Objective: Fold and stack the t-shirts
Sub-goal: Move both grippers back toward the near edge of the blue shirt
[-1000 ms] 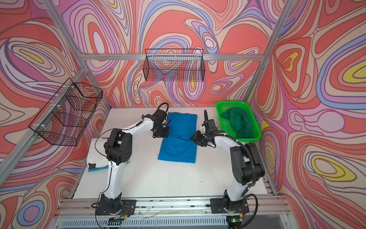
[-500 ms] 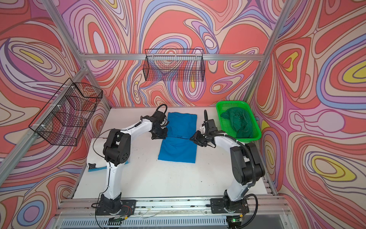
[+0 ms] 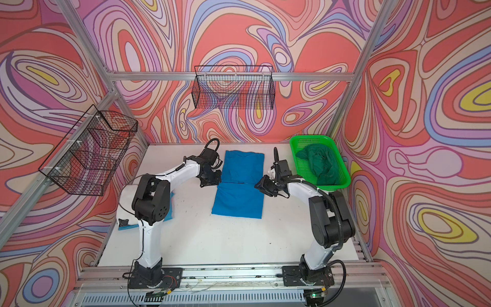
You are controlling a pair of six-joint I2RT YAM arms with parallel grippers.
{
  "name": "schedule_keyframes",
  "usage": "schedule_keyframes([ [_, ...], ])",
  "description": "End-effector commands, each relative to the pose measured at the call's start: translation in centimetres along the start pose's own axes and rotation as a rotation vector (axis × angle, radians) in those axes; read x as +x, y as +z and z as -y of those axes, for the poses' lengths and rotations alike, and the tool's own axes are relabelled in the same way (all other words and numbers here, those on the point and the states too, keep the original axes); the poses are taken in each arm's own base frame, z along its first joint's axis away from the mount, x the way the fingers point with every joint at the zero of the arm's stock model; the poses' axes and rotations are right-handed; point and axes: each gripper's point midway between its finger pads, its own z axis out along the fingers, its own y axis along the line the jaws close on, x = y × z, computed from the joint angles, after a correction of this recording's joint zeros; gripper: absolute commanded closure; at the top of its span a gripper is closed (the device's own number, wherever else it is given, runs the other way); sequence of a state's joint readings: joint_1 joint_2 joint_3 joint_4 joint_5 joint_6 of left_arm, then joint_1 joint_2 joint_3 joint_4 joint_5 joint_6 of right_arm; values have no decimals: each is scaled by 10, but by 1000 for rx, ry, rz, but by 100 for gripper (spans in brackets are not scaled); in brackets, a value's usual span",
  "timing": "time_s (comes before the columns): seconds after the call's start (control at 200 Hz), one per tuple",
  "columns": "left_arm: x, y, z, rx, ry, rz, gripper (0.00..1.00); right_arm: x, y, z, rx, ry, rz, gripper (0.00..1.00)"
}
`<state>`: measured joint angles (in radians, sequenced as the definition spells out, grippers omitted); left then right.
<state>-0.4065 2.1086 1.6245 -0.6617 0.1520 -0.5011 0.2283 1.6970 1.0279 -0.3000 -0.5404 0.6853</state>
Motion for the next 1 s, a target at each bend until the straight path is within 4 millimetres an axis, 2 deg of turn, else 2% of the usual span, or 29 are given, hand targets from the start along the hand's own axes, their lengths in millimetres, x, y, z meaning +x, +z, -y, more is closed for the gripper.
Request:
schedule_keyframes([
  [0.0,-13,-18,-8,-3,-40,66,100,-9,-3,-4,-3,-15,21,59],
  [0.336,-18,-16,-2,44,-67,84,100,-11,-1,2,26,-15,32,62],
  [0.536,-21,-16,-11,55,-106,83,100,-7,5,7,27,-14,13,64],
  [0.596,-21,-19,-12,53,-115,88,93,-6,7,10,30,-11,7,65],
  [0.661,-23,-23,-10,67,-124,99,76,-5,9,11,32,-10,3,66],
  [0.701,-24,-27,-8,78,-124,102,70,-5,10,14,37,-7,2,67],
  [0.841,-27,-52,0,122,-137,138,50,-4,17,19,43,-1,-5,71],
  [0.901,-26,-65,3,145,-151,159,43,-4,24,24,48,7,-15,75],
  [0.991,-18,-78,11,211,-188,162,41,-6,32,25,42,7,-18,80],
])
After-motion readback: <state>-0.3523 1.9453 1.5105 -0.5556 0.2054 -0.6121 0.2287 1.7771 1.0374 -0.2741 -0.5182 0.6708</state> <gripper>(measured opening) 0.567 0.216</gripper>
